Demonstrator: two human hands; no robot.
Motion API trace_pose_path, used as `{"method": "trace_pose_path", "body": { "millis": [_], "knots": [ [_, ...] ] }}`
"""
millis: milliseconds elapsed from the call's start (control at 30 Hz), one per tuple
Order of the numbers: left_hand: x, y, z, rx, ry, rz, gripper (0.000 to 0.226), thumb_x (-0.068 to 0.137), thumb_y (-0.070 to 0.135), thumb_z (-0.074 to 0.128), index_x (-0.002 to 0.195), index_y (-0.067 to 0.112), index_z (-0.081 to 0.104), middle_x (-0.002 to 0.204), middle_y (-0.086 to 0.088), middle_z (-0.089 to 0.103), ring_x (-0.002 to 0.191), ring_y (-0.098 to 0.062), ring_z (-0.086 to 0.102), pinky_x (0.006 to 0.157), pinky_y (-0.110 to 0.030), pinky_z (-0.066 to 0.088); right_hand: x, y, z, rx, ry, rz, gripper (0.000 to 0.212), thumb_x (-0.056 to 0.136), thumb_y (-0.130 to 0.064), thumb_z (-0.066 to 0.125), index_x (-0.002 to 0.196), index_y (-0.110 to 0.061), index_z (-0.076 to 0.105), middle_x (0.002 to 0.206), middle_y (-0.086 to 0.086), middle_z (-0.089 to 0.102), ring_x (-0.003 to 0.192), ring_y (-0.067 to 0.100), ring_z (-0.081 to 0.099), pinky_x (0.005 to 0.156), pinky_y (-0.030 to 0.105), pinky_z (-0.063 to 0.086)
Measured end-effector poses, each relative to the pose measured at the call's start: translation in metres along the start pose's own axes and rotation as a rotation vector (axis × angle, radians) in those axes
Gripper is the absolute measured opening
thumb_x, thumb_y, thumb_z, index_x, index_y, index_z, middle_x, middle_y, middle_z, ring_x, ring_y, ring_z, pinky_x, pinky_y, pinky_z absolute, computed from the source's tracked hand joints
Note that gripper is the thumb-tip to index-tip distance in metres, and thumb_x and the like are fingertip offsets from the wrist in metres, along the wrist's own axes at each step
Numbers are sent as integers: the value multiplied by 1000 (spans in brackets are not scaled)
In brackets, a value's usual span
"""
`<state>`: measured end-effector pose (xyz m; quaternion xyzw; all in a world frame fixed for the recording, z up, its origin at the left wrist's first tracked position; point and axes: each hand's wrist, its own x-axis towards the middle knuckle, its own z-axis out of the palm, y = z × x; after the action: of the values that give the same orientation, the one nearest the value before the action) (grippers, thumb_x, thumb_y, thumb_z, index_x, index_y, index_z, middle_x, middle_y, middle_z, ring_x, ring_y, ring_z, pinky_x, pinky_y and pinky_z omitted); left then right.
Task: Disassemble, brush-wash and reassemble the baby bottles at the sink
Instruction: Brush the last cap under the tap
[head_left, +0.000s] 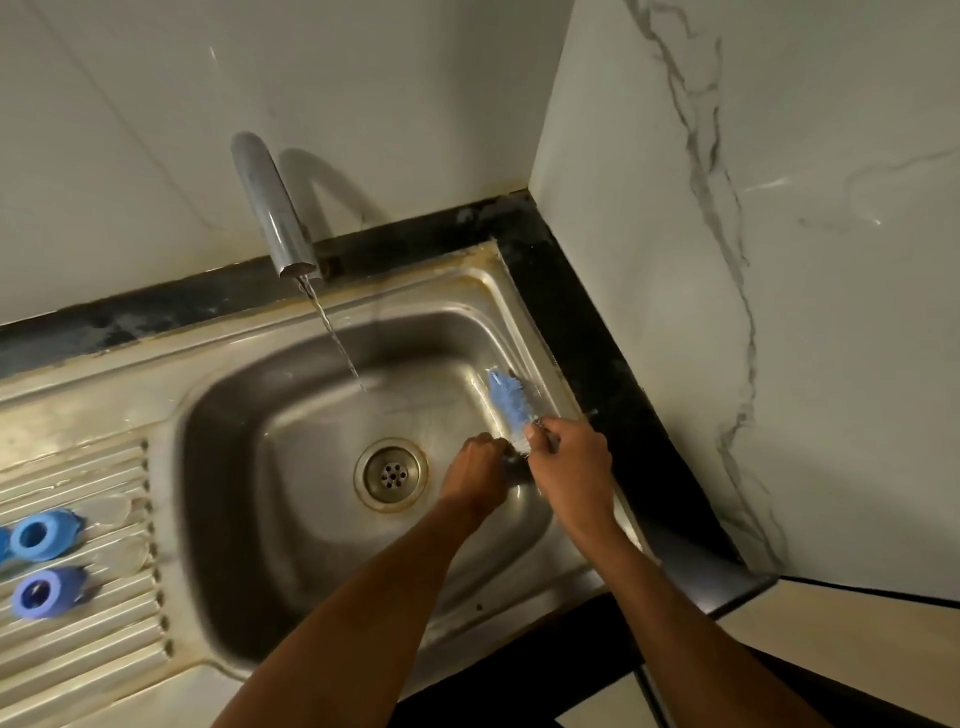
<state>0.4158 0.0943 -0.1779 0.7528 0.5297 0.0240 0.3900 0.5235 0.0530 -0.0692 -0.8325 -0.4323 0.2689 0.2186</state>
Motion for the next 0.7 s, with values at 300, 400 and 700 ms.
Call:
{"method": "trace_pose_path", "body": {
  "millis": [300,400,700],
  "knots": [
    [-13,-23,-41,-148,199,-203,16,83,14,68,99,16,69,95,1,67,77,-7,60,66,-18,47,2,-31,12,47,-91,-146,29,97,-28,58,70,-18,62,58,-10,55,52,-2,56,46,10,39],
    [-24,-53,-69,-267,315,-351,12,83,14,67,94,16,71,86,3,69,75,-7,63,61,-18,46,4,-59,27,29,-156,-234,28,93,-29,58,69,-16,64,59,-4,61,54,5,57,50,27,46],
    [-52,-93,-136,-460,562,-476,14,90,33,73,79,25,69,76,8,70,75,-8,68,72,-28,55,-5,-109,36,87,-204,-375,21,93,-32,59,86,-18,72,69,-6,69,62,7,63,57,34,54]
  ]
}}
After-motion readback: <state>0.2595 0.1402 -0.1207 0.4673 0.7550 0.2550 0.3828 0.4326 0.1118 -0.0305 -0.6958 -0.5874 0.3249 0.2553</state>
